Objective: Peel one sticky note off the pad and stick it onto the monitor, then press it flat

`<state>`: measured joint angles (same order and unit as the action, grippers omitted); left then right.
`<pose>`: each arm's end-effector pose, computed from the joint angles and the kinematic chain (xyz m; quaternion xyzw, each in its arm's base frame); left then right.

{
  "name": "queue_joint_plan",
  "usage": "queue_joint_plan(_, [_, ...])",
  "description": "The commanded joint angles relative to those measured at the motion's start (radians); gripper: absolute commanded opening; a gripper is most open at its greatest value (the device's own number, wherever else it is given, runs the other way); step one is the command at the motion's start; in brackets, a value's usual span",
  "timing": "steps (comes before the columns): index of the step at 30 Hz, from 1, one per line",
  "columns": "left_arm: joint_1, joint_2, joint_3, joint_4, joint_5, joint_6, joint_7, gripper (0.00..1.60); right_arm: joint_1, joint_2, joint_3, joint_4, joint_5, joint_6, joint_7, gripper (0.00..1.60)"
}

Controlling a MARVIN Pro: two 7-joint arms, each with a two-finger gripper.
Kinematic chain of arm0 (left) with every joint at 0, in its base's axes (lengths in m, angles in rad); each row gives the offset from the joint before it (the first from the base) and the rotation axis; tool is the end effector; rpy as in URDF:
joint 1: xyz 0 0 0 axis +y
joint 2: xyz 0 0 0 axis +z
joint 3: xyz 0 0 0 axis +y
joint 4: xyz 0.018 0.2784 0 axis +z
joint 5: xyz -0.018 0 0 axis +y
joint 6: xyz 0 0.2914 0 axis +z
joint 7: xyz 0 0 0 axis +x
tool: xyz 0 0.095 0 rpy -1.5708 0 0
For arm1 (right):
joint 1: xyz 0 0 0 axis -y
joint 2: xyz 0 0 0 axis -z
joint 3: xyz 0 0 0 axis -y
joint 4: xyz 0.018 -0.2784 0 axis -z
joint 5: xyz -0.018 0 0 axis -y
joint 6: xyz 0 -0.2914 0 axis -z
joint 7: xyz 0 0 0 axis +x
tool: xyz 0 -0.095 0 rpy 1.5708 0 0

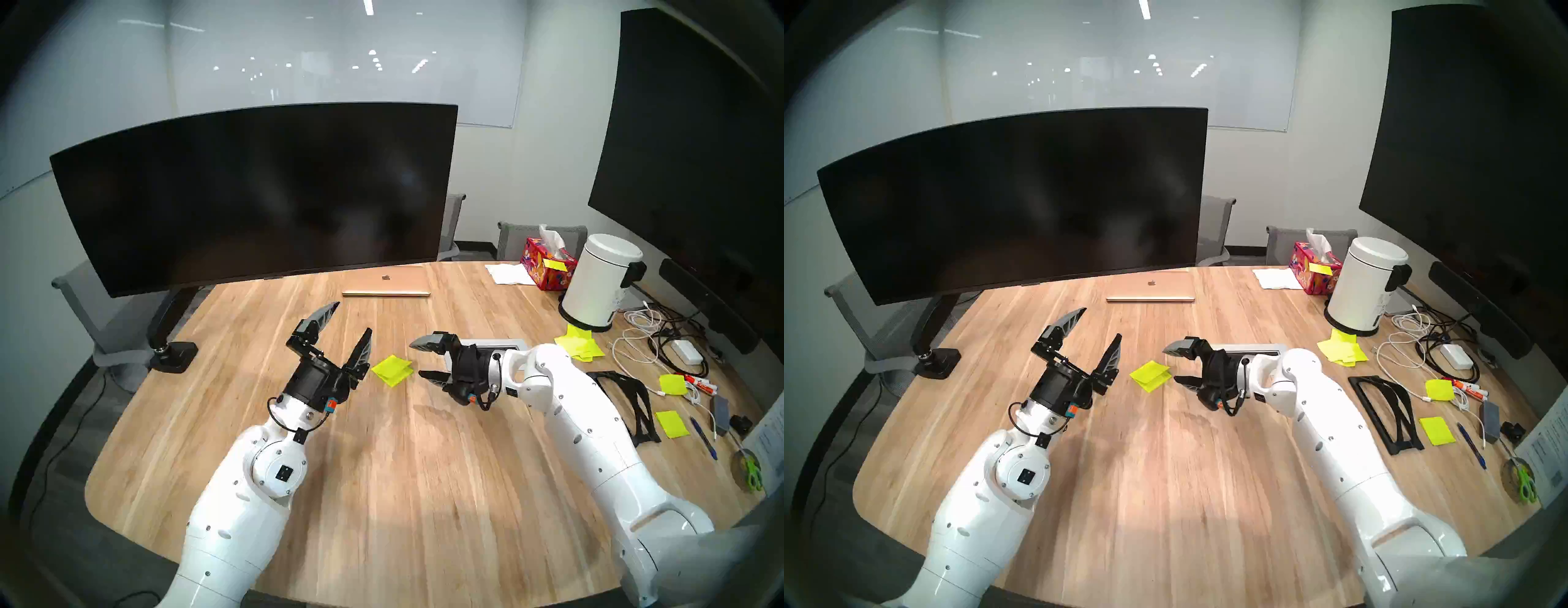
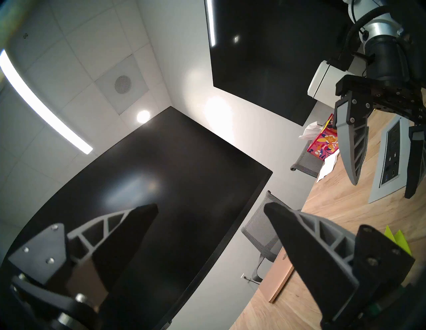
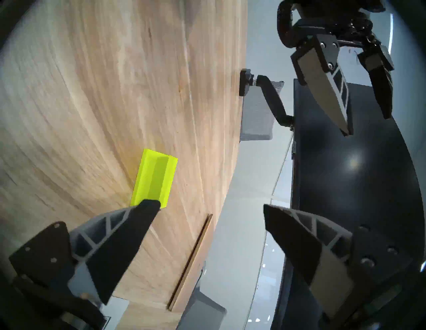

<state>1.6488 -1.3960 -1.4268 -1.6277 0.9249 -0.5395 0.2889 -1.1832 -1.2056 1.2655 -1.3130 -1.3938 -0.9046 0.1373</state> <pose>0.3586 -0.0357 -0.2642 -0.3721 0.3741 -0.8136 0.2441 0.4492 0.0282 -0.2731 0.1355 0.8002 0.5453 0.2097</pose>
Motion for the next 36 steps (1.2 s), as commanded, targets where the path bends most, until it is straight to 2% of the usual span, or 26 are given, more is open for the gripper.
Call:
queue_joint_plan(1, [0.000, -0.002, 0.002, -0.015, 0.001, -0.002, 0.002, 1.60, 0.032, -0.013, 0.003, -0.009, 0.001, -0.004, -0.029, 1.60])
queue_joint_plan(36, [0.000, -0.002, 0.002, -0.015, 0.001, -0.002, 0.002, 1.60, 0.082, -0.044, -0.045, 0.088, -0.109, -0.004, -0.098, 1.60])
